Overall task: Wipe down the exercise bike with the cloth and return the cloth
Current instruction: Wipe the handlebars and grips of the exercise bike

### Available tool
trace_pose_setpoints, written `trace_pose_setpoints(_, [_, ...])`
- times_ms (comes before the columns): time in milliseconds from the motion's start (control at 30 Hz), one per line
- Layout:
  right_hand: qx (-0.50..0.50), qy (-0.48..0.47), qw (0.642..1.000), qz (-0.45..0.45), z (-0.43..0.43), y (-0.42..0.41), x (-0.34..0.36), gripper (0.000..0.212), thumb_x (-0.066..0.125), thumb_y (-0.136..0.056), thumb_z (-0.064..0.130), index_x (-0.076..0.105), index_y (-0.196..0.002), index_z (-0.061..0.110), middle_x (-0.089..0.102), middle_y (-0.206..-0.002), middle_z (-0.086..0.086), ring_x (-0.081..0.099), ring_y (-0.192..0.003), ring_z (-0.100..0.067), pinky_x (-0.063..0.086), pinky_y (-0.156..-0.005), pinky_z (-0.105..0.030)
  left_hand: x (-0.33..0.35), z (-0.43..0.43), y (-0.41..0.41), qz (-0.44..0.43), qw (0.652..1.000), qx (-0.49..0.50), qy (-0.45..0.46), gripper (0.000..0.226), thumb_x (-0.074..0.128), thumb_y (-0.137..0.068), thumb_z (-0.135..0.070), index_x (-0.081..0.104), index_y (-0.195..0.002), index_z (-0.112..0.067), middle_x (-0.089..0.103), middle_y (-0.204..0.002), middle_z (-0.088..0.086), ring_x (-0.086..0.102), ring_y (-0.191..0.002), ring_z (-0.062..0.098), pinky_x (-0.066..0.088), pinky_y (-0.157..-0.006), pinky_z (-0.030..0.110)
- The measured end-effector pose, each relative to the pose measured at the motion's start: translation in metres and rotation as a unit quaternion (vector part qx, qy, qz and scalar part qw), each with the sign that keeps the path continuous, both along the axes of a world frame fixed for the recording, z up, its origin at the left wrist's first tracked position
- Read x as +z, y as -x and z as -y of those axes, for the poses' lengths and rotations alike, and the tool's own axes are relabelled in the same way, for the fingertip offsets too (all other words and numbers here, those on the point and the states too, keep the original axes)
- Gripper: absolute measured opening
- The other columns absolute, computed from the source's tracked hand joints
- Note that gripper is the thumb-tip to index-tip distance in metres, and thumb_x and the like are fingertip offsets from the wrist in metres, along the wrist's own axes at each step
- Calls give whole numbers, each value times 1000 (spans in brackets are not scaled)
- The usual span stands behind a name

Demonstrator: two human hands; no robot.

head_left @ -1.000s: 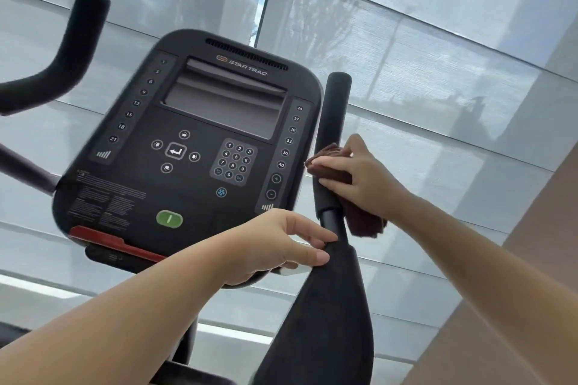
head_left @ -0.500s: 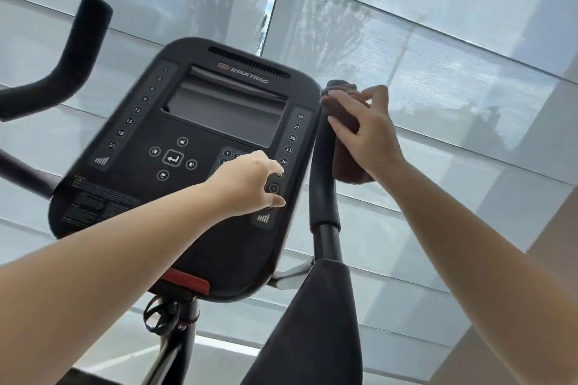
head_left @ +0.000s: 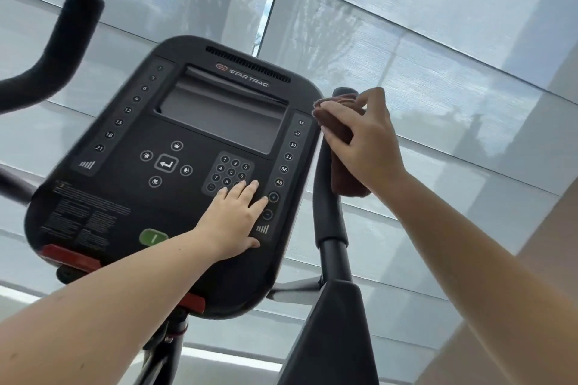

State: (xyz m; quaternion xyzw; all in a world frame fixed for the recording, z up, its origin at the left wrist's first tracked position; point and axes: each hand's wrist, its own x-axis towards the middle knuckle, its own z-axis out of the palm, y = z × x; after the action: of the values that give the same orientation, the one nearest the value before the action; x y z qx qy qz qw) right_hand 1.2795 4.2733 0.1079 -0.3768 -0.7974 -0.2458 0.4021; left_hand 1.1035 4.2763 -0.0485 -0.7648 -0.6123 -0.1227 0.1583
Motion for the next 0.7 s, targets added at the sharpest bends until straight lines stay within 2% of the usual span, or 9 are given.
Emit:
trace_pose_setpoints(100, [-5, 49, 994, 99, 12, -9, -26, 30, 64, -84, 27, 65, -114, 24, 43, -109, -13, 45, -101, -31, 43, -88, -35, -3, -2, 2, 10, 1000, -3, -4, 83, 54, -84, -52, 8, -146, -22, -3, -155, 10, 1, -141, 27, 10, -113, 43])
trace_pose_setpoints(200, [39, 196, 968, 150, 30, -31, -45, 31, 65, -82, 26, 64, -112, 32, 40, -104, -2, 47, -99, -19, 37, -91, -24, -3, -1, 5, 7, 1000, -6, -6, 82, 53, -85, -52, 8, -146, -22, -3, -155, 10, 1, -141, 27, 10, -113, 44])
trace_pose_setpoints(267, [55, 244, 955, 157, 34, -37, -37, 33, 66, -82, 25, 63, -113, 36, 40, -102, 0, 48, -94, -7, 34, -91, -13, 0, 2, 5, 14, 1000, -11, -2, 80, 52, -85, -52, 9, -146, -22, -2, -155, 10, 1, -141, 27, 10, -113, 43])
trace_pose_setpoints(333, [54, 166, 974, 142, 30, -34, -19, 35, 67, -82, 23, 62, -117, 29, 40, -103, -1, 46, -86, -3, 32, -90, -6, 8, 7, 5, 53, 998, -33, -1, 78, 53, -84, -53, 13, -145, -23, 4, -155, 9, 4, -141, 25, 11, -113, 41])
trace_pose_setpoints(400, [51, 50, 996, 53, 18, -26, 4, 40, 67, -82, 20, 60, -121, 21, 41, -106, -5, 46, -91, -5, 33, -94, -8, 20, 14, 3, 182, 980, -75, 6, 74, 57, -82, -51, 25, -143, -24, 18, -153, 6, 16, -139, 21, 17, -111, 36])
trace_pose_setpoints(467, [39, 2, 999, -34, 3, -17, 22, 41, 66, -82, 17, 58, -122, 17, 43, -108, -9, 49, -100, -14, 38, -99, -20, 37, 25, -2, 379, 913, -137, 63, 67, 63, -79, -49, 37, -136, -27, 37, -144, -2, 38, -127, 14, 31, -102, 30])
trace_pose_setpoints(533, [32, 2, 998, -49, -8, -11, 24, 39, 66, -82, 16, 59, -120, 16, 44, -110, -11, 51, -105, -20, 40, -100, -29, 51, 37, -10, 536, 807, -204, 144, 60, 68, -74, -45, 45, -129, -35, 48, -132, -9, 51, -109, 5, 41, -86, 25])
trace_pose_setpoints(600, [52, 14, 997, -63, -11, -12, 11, 36, 68, -81, 16, 61, -116, 16, 41, -108, -7, 49, -103, -9, 38, -99, -18, 58, 46, -21, 590, 742, -248, 202, 57, 72, -73, -37, 47, -124, -39, 52, -125, -14, 54, -105, 2, 44, -80, 24])
trace_pose_setpoints(700, [85, 102, 991, -28, 6, -33, -32, 37, 71, -78, 17, 63, -114, 26, 40, -101, 1, 47, -95, 5, 33, -92, -5, 57, 53, -35, 619, 693, -269, 253, 60, 74, -75, -19, 47, -126, -33, 54, -117, -17, 58, -101, 1, 48, -82, 25])
